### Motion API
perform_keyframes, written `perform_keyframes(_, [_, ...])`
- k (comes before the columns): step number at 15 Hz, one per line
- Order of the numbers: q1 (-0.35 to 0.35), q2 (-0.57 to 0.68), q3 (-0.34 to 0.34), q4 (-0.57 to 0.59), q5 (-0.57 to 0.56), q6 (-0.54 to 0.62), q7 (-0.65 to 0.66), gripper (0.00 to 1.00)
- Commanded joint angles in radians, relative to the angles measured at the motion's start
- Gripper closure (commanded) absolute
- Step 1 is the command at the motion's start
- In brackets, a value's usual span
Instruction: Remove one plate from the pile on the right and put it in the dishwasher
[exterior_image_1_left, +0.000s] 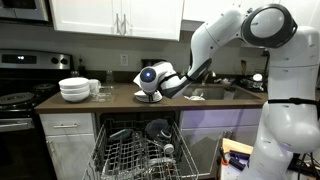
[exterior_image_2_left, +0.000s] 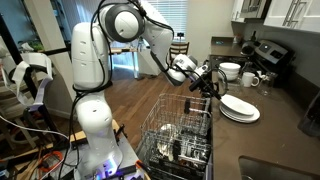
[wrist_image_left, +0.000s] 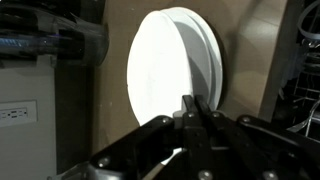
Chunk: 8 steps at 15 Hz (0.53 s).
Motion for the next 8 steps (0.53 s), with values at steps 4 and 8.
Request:
perform_keyframes(4, [0.012, -0.046, 0.011, -0.031, -0.041, -0.055, 0.04, 0.97])
perform_keyframes(8, [0.019, -0.053, 0.017, -0.035, -0.057, -0.092, 0.071, 0.97])
